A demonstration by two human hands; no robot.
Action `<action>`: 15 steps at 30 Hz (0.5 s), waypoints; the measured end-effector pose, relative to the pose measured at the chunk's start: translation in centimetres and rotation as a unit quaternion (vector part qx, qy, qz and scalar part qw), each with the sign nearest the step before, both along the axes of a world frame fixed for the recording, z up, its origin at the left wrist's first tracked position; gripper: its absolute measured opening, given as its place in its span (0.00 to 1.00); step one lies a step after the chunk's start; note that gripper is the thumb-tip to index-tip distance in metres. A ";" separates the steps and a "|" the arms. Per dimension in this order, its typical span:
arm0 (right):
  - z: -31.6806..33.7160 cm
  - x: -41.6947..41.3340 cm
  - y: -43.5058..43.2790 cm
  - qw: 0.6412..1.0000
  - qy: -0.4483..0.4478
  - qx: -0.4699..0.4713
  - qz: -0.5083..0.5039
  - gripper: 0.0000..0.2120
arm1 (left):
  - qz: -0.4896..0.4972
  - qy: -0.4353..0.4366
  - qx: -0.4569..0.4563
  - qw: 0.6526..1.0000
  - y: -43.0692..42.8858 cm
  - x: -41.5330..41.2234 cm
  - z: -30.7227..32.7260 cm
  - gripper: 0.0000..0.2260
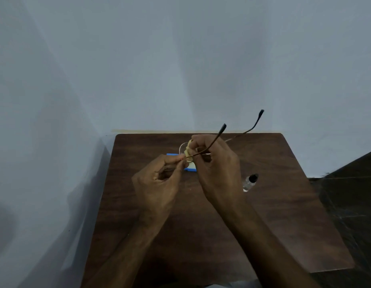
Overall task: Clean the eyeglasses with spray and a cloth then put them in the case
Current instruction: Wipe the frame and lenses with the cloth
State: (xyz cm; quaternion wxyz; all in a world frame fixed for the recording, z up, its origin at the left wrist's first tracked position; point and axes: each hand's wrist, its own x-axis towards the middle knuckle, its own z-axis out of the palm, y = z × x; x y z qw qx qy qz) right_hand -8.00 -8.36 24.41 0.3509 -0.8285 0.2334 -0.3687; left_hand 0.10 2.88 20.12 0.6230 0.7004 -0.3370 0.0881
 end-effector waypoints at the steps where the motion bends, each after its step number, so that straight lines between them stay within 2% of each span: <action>1: 0.1 0.1 0.1 1.000 -0.004 0.023 0.007 0.08 | -0.003 -0.007 0.000 1.000 -0.1 0.0 0.0 0.11; 5: 0.5 -0.3 -0.4 0.979 -0.044 0.177 0.094 0.05 | -0.007 -0.045 0.025 0.999 0.3 0.5 -0.6 0.11; 7: 0.8 -0.6 -0.7 0.971 -0.049 0.197 0.128 0.06 | -0.001 -0.049 0.034 0.998 0.5 0.5 -1.0 0.12; 12: 0.6 -0.6 -0.3 0.996 -0.020 0.075 0.051 0.11 | -0.009 -0.021 0.002 1.000 0.2 -0.4 -0.6 0.11; 15: 0.2 -0.7 0.6 0.997 -0.037 0.053 0.030 0.13 | -0.012 0.007 -0.021 1.000 0.0 -0.6 -0.3 0.11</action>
